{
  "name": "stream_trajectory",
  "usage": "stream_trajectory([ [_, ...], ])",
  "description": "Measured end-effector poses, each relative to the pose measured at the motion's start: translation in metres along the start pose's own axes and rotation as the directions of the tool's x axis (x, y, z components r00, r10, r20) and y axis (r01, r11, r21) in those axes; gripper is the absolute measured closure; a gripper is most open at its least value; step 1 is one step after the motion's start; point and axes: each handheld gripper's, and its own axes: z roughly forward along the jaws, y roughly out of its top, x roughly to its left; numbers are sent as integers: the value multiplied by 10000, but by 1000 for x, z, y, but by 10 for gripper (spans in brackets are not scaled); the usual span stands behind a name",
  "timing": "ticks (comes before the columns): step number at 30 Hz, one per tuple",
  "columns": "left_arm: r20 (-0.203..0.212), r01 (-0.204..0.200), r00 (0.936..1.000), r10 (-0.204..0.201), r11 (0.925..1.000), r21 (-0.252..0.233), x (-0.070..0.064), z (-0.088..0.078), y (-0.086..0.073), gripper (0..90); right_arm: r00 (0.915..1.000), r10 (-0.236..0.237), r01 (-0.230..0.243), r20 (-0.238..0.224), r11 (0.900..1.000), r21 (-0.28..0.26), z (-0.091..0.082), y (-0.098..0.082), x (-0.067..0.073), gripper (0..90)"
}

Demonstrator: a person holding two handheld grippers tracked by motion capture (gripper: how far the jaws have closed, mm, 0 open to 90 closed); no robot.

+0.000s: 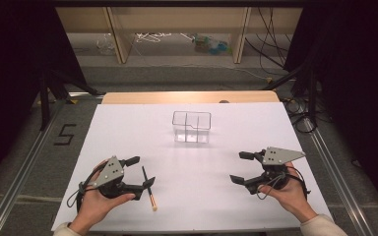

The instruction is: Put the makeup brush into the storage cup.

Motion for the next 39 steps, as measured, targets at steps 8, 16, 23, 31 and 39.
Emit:
stream_trajectory([
  [8, 211, -437, 9988, 432, 9988, 239, 1, 1, 7, 141, 10000, 11, -11, 87, 10000, 45, 0, 0, 0, 159],
  [16, 1806, -2652, 9570, 2272, 9374, 2258, 12, 13, 24, 155, 9999, 134, -136, 100, 9998, 132, 1, 0, -1, 159],
  [23, 3335, -4141, 8938, 3000, 8376, 3564, 17, 29, 27, 172, 10000, 64, -66, 69, 9998, 214, 3, 0, -1, 160],
  [31, 5112, -6095, 7716, 3787, 6701, 4236, 17, 48, 22, 208, 9997, 126, -128, 210, 9999, 103, 7, -2, -1, 161],
  [39, 6098, -6798, 7119, 3484, 5596, 4740, 23, 64, 14, 234, 9997, 149, -156, 192, 9992, 363, 5, -2, -2, 161],
])
